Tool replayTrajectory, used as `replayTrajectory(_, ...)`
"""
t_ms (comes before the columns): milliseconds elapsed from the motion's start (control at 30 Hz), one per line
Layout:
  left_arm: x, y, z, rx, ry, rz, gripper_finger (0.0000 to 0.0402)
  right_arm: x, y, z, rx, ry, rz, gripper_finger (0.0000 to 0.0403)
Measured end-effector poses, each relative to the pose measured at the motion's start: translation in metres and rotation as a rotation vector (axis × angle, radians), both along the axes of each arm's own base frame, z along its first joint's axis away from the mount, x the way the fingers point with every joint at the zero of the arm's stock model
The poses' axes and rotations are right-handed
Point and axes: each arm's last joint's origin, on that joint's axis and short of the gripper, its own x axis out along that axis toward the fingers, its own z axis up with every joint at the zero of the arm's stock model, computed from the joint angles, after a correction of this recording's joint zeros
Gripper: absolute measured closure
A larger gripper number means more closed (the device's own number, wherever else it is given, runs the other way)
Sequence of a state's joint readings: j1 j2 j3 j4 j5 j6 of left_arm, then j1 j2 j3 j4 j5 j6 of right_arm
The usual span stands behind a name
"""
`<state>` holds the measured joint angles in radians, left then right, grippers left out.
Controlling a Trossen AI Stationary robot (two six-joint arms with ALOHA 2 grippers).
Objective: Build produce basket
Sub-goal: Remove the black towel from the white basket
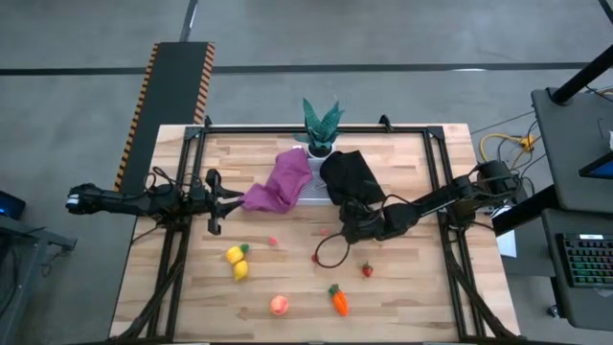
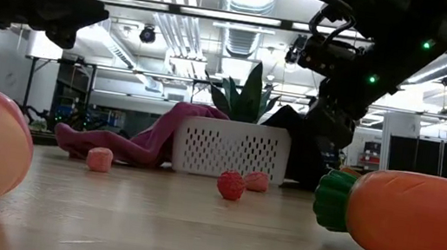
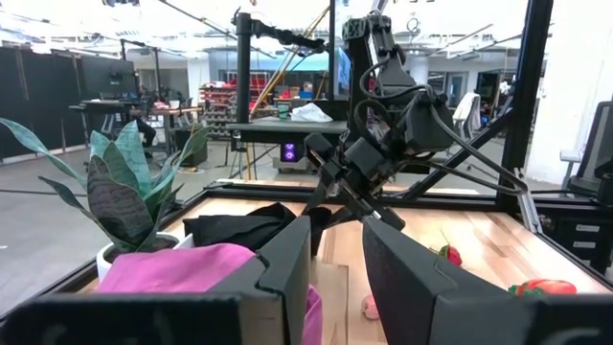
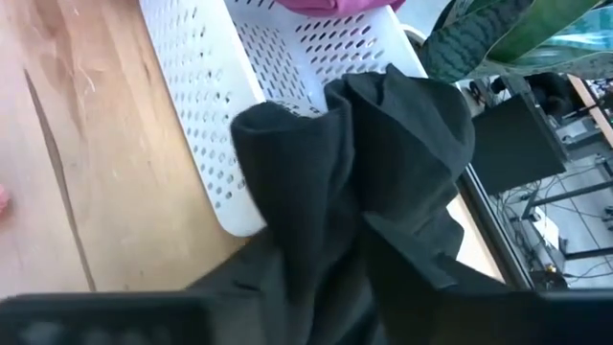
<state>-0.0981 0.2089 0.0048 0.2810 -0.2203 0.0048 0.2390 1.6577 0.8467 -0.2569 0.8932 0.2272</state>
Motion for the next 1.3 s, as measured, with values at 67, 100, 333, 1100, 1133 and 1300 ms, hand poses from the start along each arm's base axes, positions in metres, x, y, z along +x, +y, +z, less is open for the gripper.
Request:
replayTrajectory(67, 0.000, 0.000, 0.000, 0.000, 0.000, 0.000, 0.0314, 0.000, 0.000, 0.000, 0.001, 0.001, 0.001, 0.0343)
replayTrajectory(100, 0.000, 0.000, 0.000, 0.000, 0.000, 0.000, 0.0314, 0.000, 0.000, 0.000, 0.001, 0.001, 0.001, 0.0362)
replayTrajectory(333, 0.000, 0.000, 0.000, 0.000, -0.001, 0.000, 0.0314, 0.001, 0.000, 0.010, 0.009, -0.032, 0.003, 0.0394)
replayTrajectory(1100, 0.000, 0.000, 0.000, -0.001, 0.000, -0.001, 0.0314, -0.028, -0.020, 0.180, -0.187, -0.266, 0.058, 0.0395)
replayTrajectory(1133, 0.000, 0.000, 0.000, -0.001, 0.002, -0.001, 0.0314, -0.032, -0.023, 0.187, -0.188, -0.269, 0.048, 0.0395)
replayTrajectory(1300, 0.000, 0.000, 0.000, -0.001, 0.004, -0.001, 0.0314, -0.055, -0.038, 0.200, -0.174, -0.241, -0.016, 0.0395)
